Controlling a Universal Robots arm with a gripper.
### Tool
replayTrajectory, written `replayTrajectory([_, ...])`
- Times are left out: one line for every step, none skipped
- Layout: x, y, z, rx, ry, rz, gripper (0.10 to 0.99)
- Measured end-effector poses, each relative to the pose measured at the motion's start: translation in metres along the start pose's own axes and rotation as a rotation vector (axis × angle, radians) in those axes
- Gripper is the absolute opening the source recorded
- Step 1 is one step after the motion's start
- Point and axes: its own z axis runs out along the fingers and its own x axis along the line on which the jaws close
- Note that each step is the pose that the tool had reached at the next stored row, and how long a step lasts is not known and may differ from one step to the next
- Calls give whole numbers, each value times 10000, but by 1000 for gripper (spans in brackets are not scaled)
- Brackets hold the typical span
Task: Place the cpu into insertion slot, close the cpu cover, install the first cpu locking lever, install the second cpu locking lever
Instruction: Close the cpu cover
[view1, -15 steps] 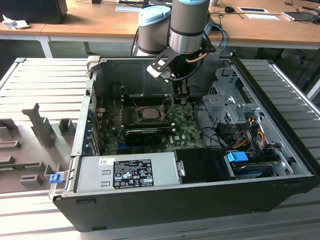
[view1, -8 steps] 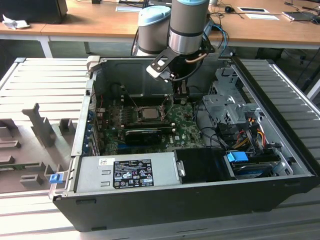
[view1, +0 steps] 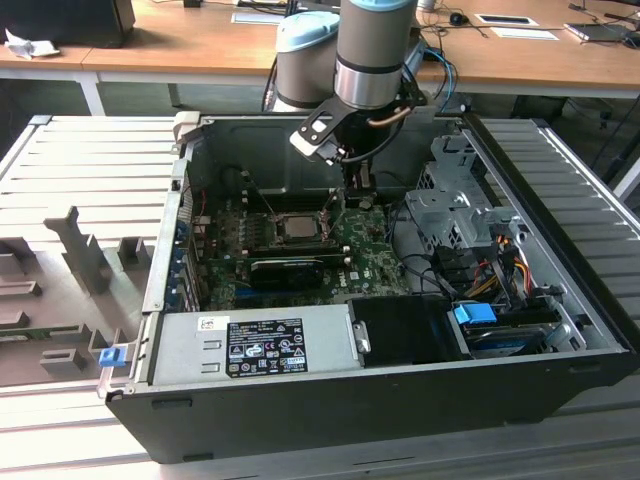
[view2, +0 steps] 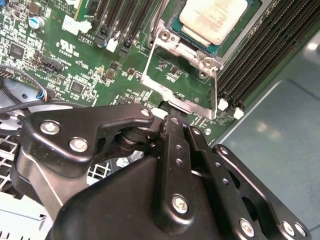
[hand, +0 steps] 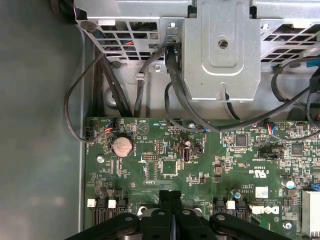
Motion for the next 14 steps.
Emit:
replayTrajectory([0, -1, 0, 1, -1, -1, 106])
replayTrajectory([0, -4, 1, 0, 0, 0, 106])
replayTrajectory([0, -10, 1, 0, 1, 0, 106])
replayTrajectory([0, -21, 2, 0, 1, 0, 106])
replayTrajectory([0, -37, 2, 0, 0, 1, 106])
replayTrajectory([1, -44, 1, 1, 0, 1, 106])
replayTrajectory([1, -50, 2, 0, 0, 0, 106])
replayTrajectory([1, -51, 2, 0, 0, -1, 106])
replayTrajectory([1, -52, 2, 1, 0, -2, 106])
replayTrajectory([1, -53, 2, 1, 0, 0, 106])
replayTrajectory([1, -54, 2, 0, 0, -1, 106])
replayTrajectory([1, -55, 3, 0, 0, 0, 106])
replayTrajectory([1, -56, 2, 0, 0, 1, 106])
replayTrajectory([1, -57, 2, 1, 0, 0, 106])
